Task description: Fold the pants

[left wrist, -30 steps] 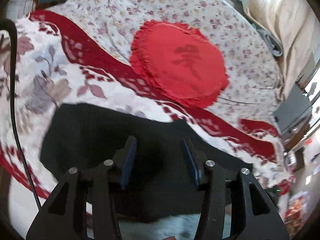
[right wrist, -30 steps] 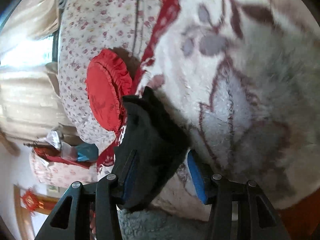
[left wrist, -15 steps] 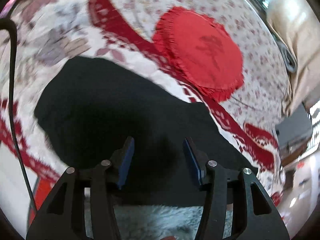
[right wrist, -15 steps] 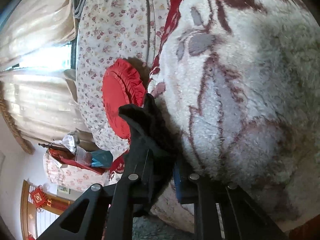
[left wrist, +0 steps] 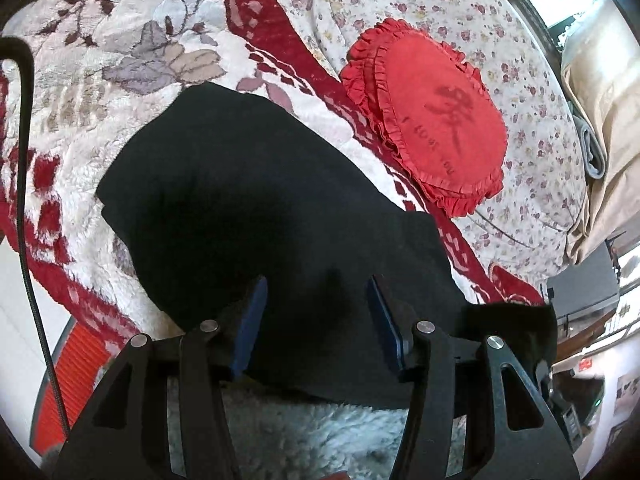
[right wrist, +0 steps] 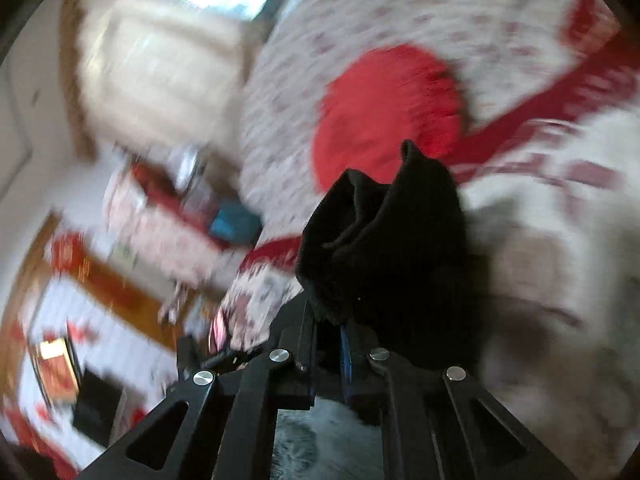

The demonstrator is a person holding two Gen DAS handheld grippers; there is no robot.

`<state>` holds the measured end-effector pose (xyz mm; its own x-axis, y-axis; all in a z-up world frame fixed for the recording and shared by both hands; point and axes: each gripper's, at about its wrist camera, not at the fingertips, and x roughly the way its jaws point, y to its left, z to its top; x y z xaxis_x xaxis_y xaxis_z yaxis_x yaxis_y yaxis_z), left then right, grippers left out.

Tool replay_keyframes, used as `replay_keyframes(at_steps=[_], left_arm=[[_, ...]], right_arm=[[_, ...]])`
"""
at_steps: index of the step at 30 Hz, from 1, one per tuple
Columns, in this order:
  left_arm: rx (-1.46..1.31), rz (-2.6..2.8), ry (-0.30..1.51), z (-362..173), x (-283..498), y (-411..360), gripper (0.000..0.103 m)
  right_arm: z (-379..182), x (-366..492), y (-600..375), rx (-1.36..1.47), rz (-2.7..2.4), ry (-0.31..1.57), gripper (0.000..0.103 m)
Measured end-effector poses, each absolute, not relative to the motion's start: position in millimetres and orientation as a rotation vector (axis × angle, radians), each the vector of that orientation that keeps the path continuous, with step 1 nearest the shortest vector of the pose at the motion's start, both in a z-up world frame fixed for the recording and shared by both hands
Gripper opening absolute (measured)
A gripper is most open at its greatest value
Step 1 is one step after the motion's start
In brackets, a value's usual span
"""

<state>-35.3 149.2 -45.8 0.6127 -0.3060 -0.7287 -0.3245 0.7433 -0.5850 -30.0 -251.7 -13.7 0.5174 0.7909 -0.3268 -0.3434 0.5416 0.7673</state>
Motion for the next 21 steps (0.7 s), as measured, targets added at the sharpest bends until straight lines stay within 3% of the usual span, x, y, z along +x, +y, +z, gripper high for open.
replay_keyframes(at_steps=[9,21], left_arm=[[-0.773,0.018,0.926,-44.7,-40.2,157.4,0.051],[-0.767,0.019,0.934,-43.5,-40.6,155.4,0.051]], right_arm=[[-29.3,14.2,-110.8,0.391,0.877,0.984,0.008],[-52.4,27.5,-80.1,0.230,0.853,1.123,0.011]])
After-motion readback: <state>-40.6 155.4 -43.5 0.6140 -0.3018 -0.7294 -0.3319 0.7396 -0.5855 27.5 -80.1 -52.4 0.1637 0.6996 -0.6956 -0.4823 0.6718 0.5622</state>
